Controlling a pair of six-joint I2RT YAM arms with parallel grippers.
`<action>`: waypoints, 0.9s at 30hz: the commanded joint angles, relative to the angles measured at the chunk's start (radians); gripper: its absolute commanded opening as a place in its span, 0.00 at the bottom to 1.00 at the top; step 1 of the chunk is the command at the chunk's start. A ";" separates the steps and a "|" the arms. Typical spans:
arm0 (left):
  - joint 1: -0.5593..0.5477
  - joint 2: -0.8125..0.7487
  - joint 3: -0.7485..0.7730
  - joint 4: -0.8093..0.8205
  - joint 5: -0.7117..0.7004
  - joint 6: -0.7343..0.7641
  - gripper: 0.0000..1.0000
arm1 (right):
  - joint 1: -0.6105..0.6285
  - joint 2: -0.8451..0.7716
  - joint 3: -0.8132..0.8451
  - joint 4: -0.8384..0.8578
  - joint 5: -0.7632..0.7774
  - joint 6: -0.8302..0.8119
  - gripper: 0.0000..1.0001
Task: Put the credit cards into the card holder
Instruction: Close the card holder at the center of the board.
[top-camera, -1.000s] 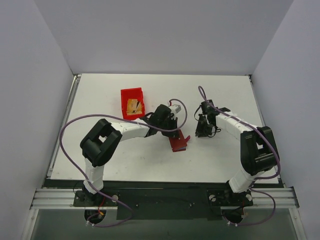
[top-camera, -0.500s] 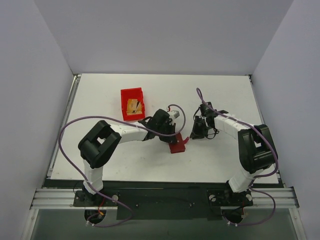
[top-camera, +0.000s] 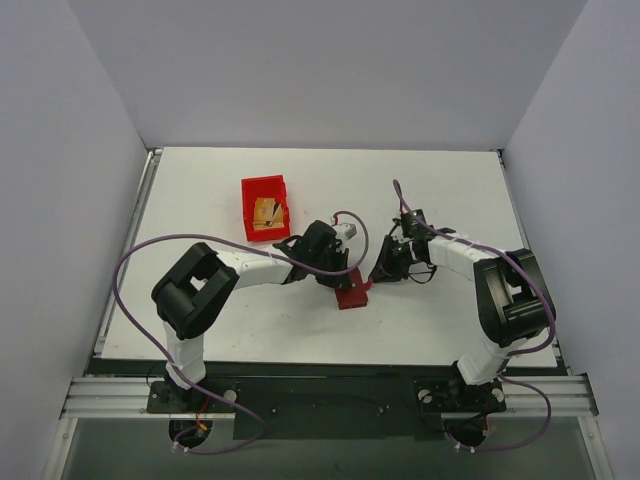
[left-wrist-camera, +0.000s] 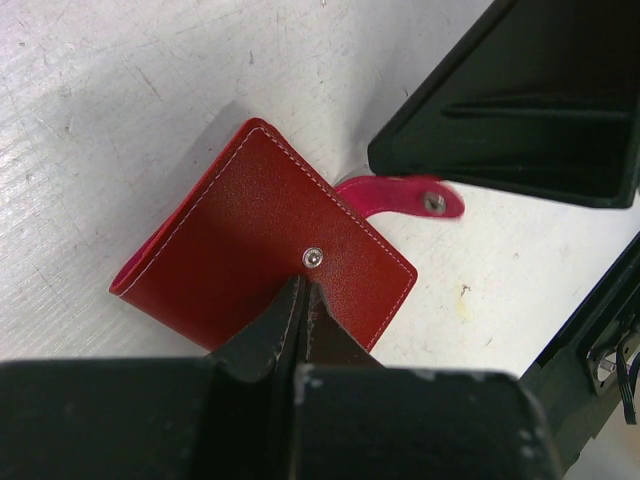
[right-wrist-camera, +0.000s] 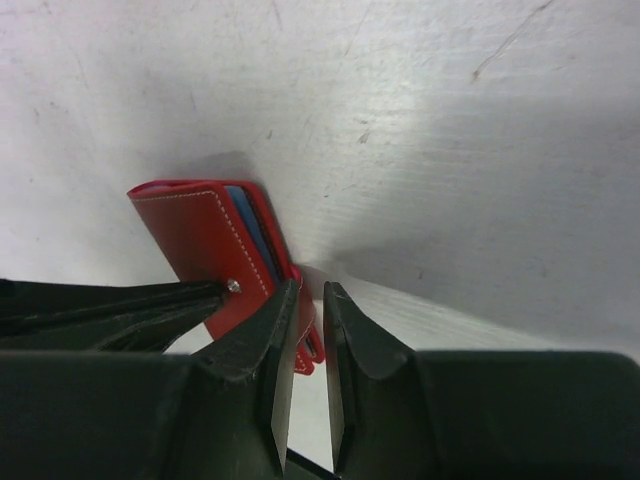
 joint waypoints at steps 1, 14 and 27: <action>-0.002 -0.021 -0.010 -0.041 -0.009 0.016 0.00 | -0.005 -0.021 -0.027 0.053 -0.127 0.039 0.13; 0.010 -0.075 0.034 -0.057 -0.035 0.011 0.00 | 0.011 0.019 -0.056 0.217 -0.274 0.131 0.14; 0.025 -0.156 0.008 -0.064 -0.050 0.006 0.00 | 0.037 -0.011 -0.081 0.282 -0.163 0.145 0.15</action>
